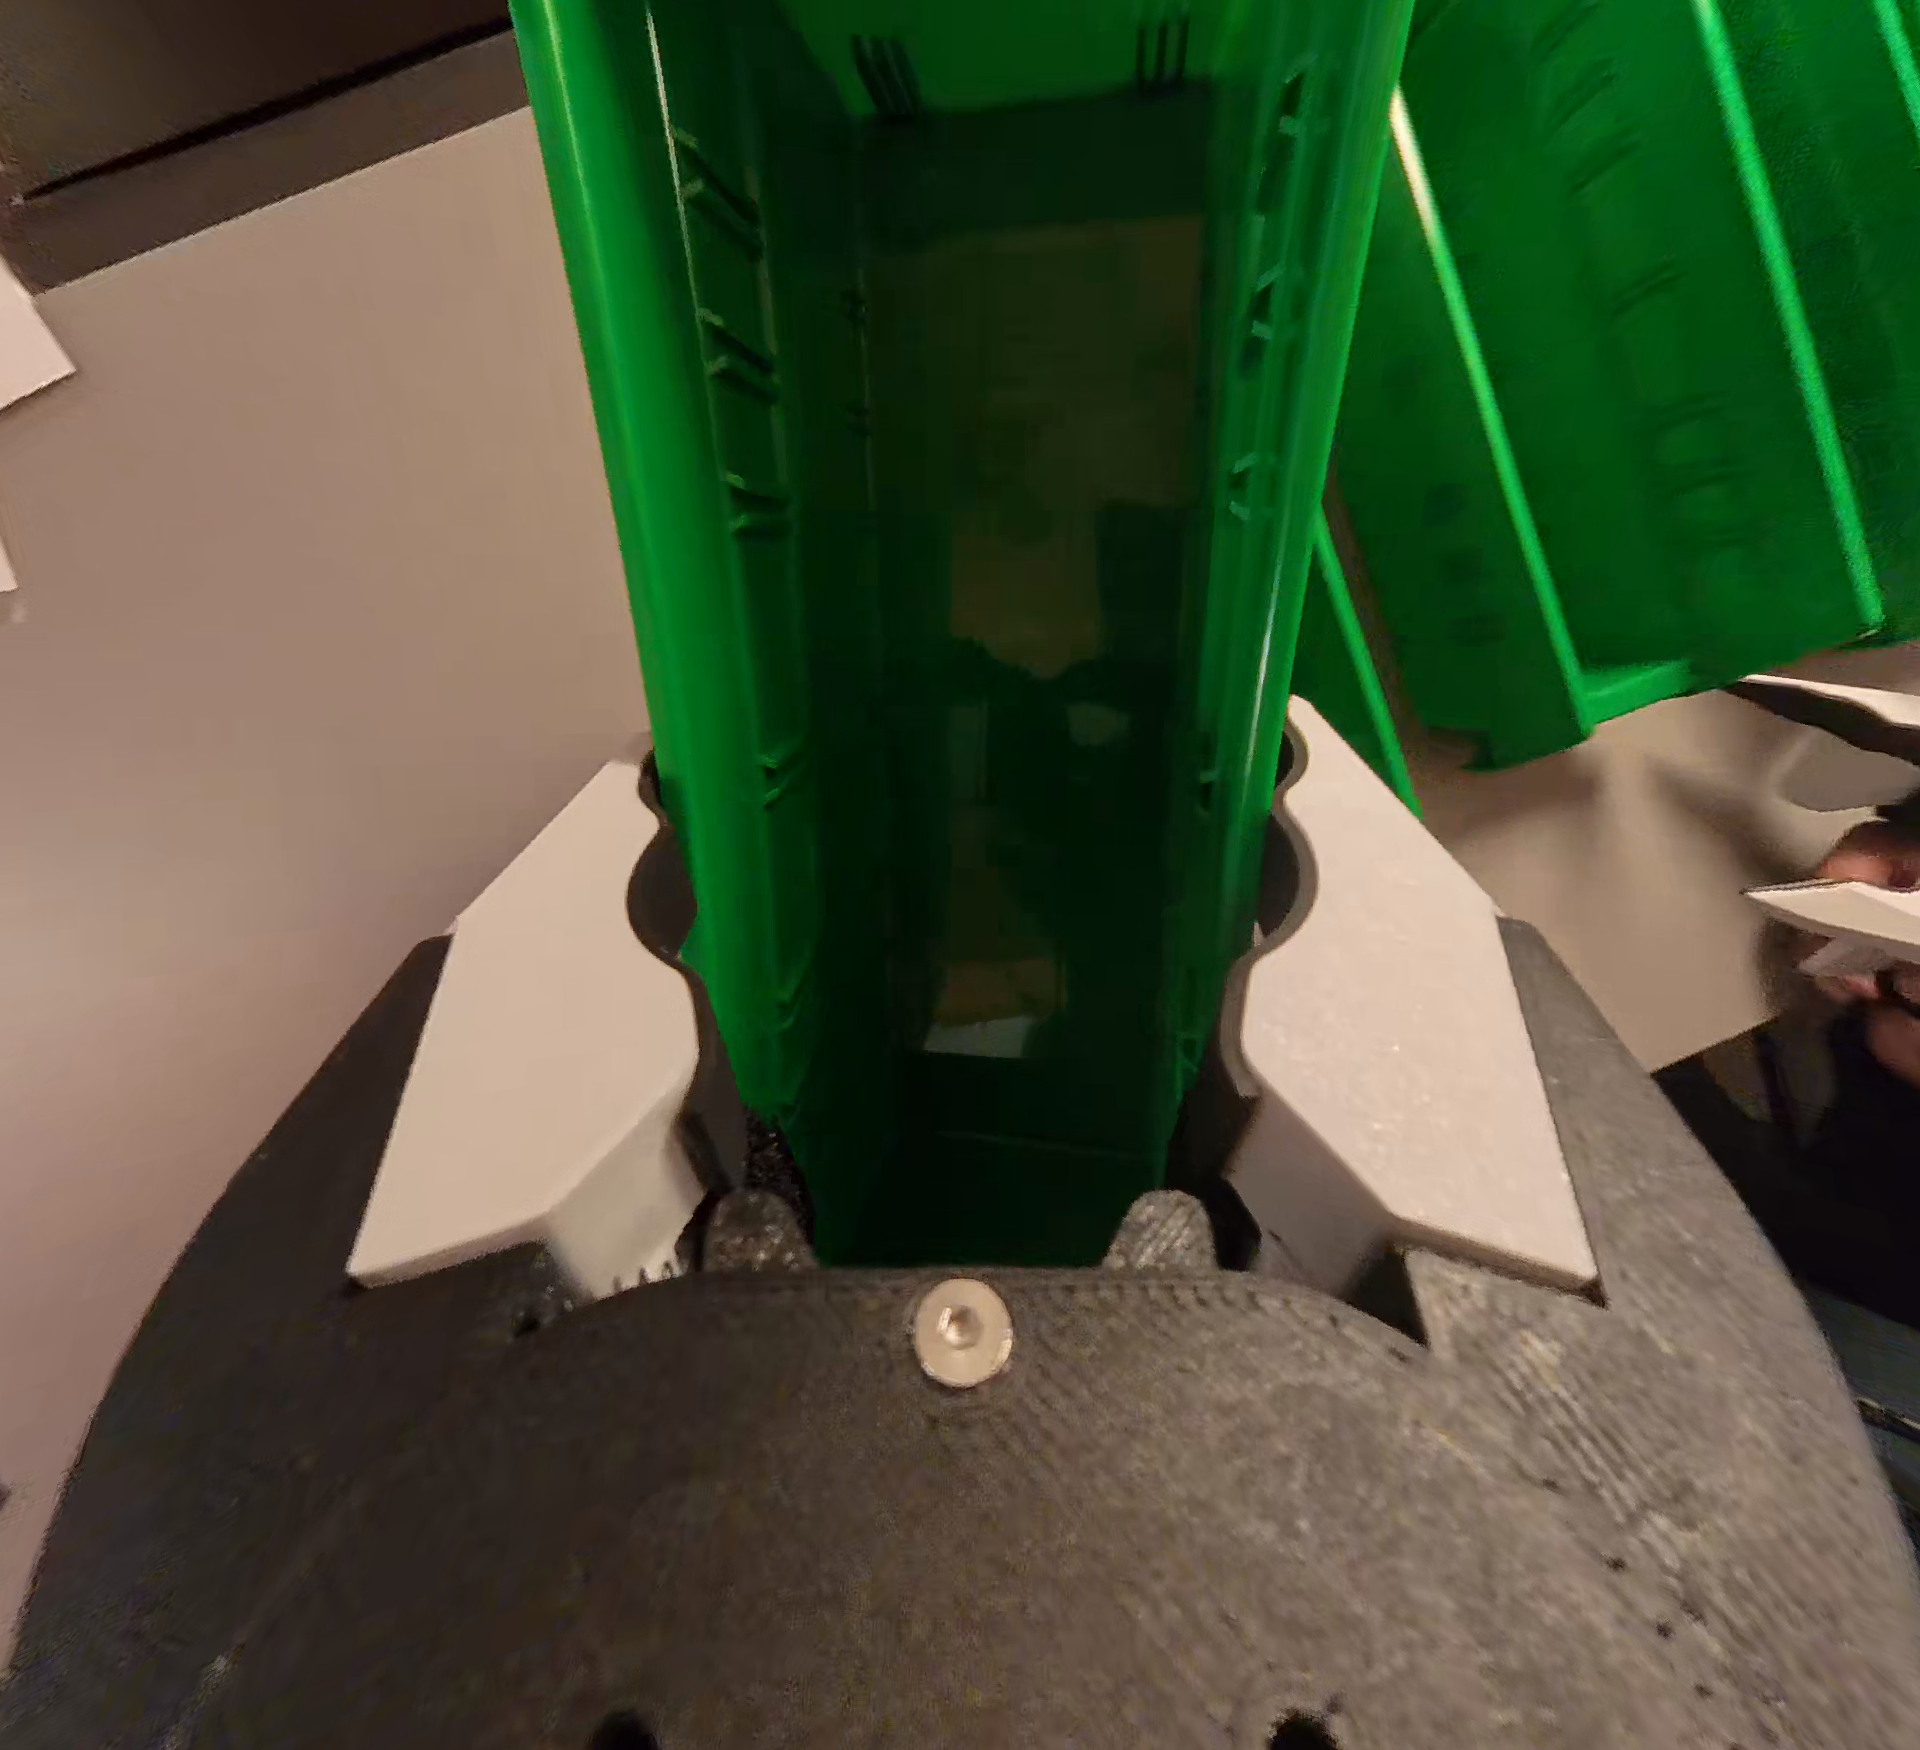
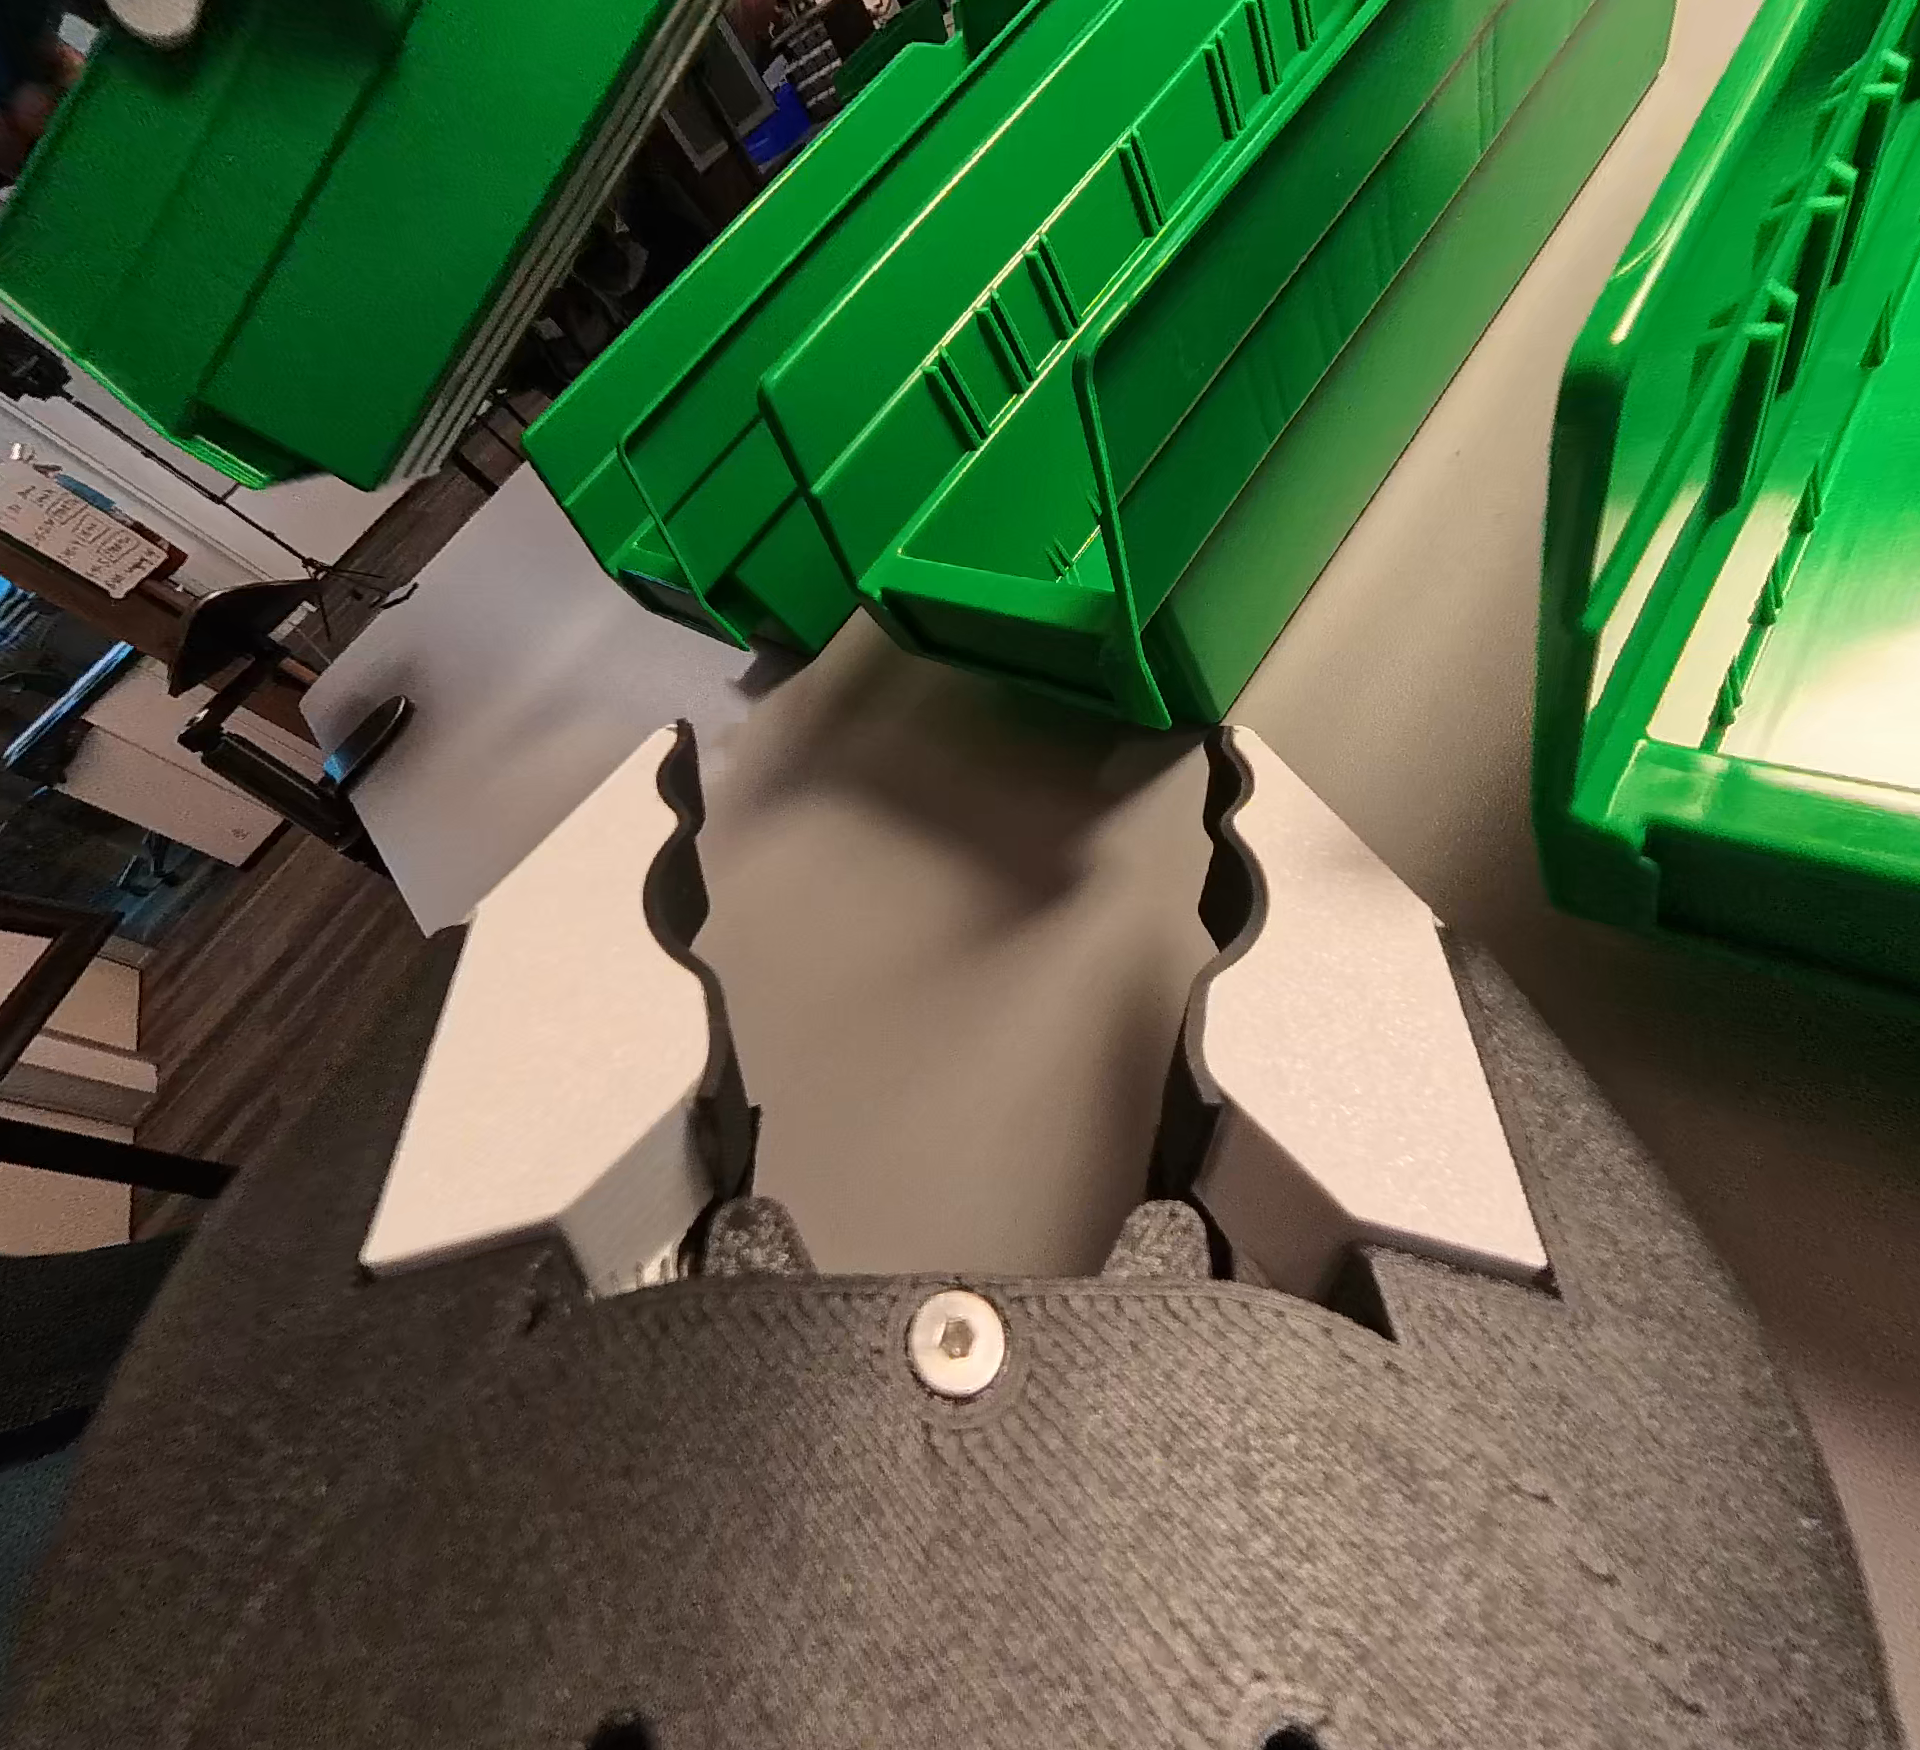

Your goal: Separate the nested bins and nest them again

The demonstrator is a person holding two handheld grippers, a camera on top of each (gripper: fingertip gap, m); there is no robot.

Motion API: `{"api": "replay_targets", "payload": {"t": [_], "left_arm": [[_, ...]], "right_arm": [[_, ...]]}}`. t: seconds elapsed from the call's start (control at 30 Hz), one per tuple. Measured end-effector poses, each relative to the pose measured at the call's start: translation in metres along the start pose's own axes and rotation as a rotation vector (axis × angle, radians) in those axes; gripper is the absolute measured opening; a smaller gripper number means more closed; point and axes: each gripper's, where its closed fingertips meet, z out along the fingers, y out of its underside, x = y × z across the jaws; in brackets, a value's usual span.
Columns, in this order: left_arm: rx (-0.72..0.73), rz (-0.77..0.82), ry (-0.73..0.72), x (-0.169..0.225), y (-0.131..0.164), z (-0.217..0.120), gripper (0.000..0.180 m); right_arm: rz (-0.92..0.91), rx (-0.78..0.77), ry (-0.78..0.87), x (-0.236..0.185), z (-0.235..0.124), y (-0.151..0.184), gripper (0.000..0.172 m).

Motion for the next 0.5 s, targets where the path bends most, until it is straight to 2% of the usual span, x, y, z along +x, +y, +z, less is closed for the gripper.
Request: {"api": "replay_targets", "payload": {"t": [0.23, 0.5], "left_arm": [[-0.104, -0.049, 0.011, 0.029, -0.014, 0.029, 0.110], [-0.259, -0.045, -0.124, 0.033, -0.019, 0.049, 0.113]], "right_arm": [[0.007, 0.001, -0.017, -0.002, -0.001, 0.000, 0.097], [0.028, 0.002, -0.049, -0.004, -0.001, 0.000, 0.097]]}}
